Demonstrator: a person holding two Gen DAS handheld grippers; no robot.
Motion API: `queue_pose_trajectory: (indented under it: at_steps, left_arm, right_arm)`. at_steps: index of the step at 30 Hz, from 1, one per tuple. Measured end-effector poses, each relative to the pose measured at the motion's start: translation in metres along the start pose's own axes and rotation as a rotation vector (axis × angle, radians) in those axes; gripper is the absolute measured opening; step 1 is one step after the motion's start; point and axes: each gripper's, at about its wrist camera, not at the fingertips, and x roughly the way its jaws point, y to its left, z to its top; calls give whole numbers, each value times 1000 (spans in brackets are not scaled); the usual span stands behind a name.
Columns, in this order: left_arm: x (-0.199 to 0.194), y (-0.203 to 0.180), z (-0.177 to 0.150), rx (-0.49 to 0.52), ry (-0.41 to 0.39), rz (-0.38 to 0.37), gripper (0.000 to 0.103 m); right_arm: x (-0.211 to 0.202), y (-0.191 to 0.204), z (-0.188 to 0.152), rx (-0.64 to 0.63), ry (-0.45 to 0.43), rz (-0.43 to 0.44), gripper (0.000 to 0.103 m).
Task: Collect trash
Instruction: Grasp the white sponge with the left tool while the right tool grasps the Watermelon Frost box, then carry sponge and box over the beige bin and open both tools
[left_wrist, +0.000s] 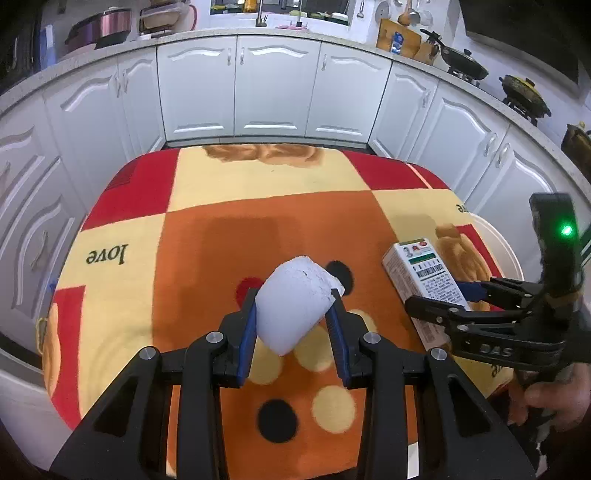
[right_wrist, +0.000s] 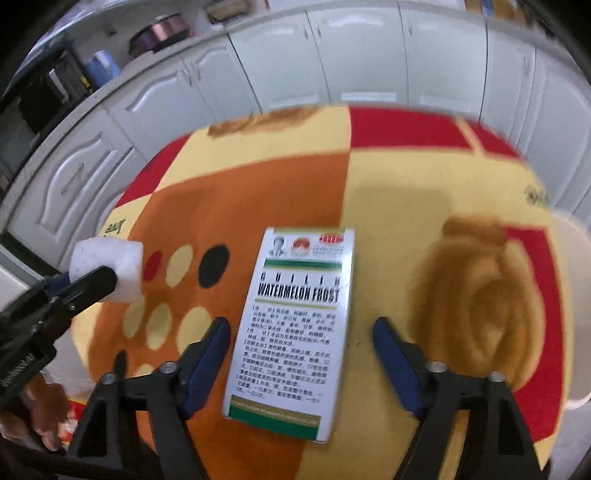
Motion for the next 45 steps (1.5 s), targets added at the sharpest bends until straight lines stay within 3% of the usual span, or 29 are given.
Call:
queue_pose_trajectory:
  at_steps: [5,14,34,45]
  left_arm:
    - [2,-16,3,5,-11,-13,33]
    - [5,-63,17,55,-30,-50,33]
    - [32,-175,41,209,-36,-111,33]
    - [53,-215,44,248,-11,-151,33]
  right_arm:
    - [-29,-10,-2,-16,-59,-8,55]
    - [-72,-56,-9,70,-129,-12,55]
    - [-117,-149,-31,216,-198,-106,55]
    - [-127,-192,-44,300,-206,-146,55]
